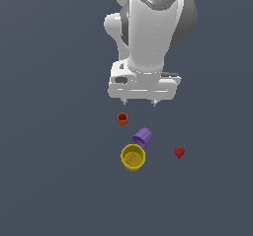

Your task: Pick up a designated object from a clutter of objects.

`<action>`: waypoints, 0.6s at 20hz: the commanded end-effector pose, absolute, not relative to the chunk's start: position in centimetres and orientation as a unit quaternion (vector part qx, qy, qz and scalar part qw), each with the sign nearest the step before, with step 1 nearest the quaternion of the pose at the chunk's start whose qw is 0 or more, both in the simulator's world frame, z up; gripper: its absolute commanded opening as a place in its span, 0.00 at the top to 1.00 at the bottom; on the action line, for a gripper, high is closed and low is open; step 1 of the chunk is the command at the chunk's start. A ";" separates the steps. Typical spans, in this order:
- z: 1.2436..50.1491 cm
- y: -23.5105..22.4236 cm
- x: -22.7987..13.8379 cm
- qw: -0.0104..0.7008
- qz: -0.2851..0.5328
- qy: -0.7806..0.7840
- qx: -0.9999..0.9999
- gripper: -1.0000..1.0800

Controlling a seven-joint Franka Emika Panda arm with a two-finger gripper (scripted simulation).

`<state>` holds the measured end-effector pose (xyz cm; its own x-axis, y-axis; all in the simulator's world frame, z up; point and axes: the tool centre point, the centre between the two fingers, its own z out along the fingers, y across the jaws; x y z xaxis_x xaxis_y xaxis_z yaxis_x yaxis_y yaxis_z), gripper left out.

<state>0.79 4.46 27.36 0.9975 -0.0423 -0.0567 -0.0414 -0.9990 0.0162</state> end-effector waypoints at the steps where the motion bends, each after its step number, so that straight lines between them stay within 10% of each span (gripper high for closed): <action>1: 26.6 5.4 1.5 0.008 -0.027 -0.040 0.999 0.04; 12: 22.0 10.4 4.9 0.008 -0.018 -0.142 0.990 0.04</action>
